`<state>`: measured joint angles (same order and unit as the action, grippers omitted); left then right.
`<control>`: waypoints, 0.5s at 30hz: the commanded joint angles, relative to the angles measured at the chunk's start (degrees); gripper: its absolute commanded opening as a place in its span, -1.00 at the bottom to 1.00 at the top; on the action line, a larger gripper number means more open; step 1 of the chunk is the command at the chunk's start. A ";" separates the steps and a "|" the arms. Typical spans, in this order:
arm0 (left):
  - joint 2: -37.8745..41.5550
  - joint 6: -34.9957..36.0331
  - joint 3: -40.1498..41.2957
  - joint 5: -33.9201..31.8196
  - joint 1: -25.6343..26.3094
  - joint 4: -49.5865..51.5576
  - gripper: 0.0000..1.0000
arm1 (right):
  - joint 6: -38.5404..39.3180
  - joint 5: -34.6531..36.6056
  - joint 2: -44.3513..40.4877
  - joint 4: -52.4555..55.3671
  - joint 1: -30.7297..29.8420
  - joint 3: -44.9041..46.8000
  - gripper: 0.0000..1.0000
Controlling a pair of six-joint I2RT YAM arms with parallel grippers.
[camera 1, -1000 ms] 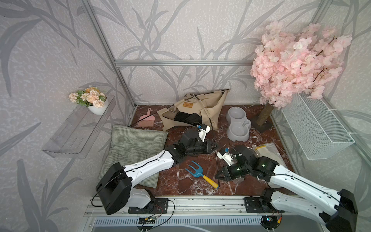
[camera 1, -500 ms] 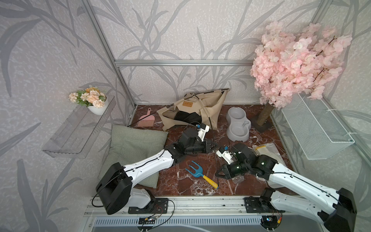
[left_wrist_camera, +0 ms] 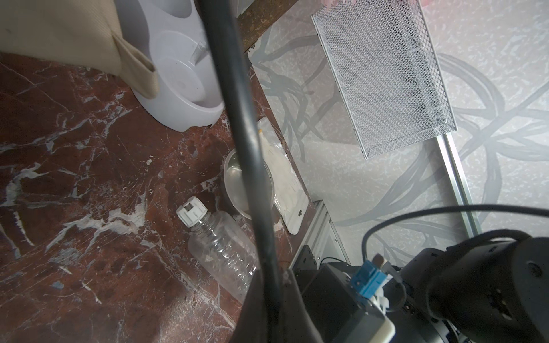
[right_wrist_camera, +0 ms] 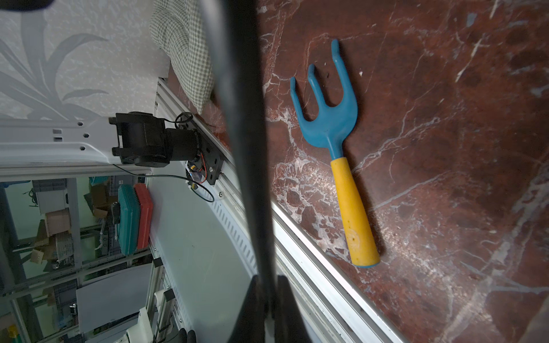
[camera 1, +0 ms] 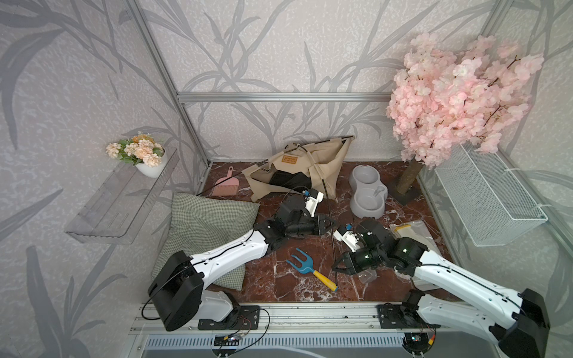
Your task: Install the tent frame in the tent.
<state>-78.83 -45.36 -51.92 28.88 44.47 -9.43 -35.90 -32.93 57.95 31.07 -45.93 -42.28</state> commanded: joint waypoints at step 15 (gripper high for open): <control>9.99 18.13 8.16 -14.40 -6.00 -3.47 0.29 | -10.72 -14.55 -2.11 -6.49 5.33 -5.83 -1.00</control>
<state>-70.11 -34.00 -48.01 21.41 38.87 -8.25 -40.84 -45.39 56.53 30.13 -41.50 -44.82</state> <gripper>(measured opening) 0.643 0.086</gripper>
